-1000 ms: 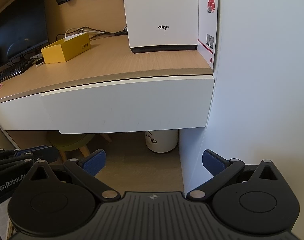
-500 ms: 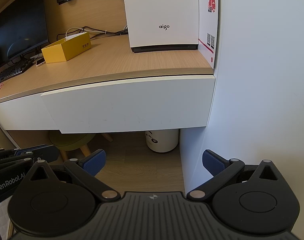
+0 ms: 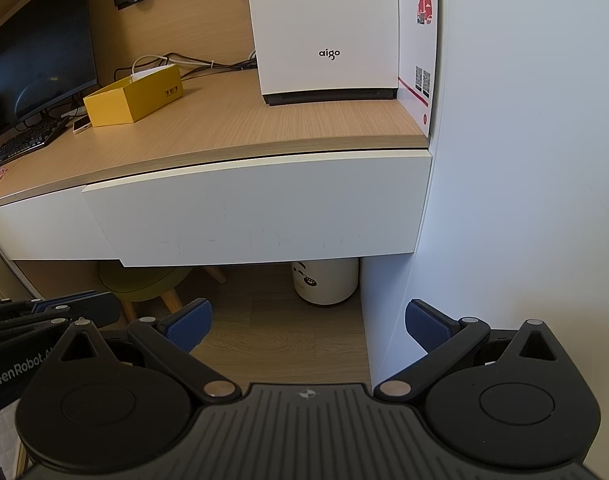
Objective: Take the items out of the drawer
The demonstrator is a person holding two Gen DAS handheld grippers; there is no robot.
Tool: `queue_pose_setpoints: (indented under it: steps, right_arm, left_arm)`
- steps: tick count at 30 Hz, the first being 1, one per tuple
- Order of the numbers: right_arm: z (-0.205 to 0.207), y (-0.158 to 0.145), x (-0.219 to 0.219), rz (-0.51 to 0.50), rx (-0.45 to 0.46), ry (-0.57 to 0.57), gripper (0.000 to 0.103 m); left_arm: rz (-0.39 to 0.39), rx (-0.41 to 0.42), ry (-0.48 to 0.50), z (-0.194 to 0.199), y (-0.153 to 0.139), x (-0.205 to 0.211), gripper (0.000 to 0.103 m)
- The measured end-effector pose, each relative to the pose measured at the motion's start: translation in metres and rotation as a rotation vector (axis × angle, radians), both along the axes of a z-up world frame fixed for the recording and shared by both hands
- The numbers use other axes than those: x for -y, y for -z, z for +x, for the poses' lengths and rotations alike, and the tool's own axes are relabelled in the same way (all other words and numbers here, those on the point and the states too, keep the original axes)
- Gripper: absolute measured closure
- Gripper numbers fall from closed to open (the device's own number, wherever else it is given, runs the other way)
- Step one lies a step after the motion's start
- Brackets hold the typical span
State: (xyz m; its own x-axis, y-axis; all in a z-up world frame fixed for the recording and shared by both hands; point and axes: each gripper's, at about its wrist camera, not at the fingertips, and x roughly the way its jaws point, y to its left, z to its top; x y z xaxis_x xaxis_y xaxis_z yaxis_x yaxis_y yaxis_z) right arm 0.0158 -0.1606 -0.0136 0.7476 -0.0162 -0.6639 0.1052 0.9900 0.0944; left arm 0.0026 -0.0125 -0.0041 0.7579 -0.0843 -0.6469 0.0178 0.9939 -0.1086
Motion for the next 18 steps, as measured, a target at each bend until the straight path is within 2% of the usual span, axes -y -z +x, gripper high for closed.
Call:
queue_pose_setpoints:
  steps: [18]
  right_arm:
    - [-0.0015,0.0018,-0.0078,0.021,-0.014,0.004,0.0]
  left_arm:
    - [-0.009,-0.018,0.028,0.0021,-0.0036,-0.0046,0.09]
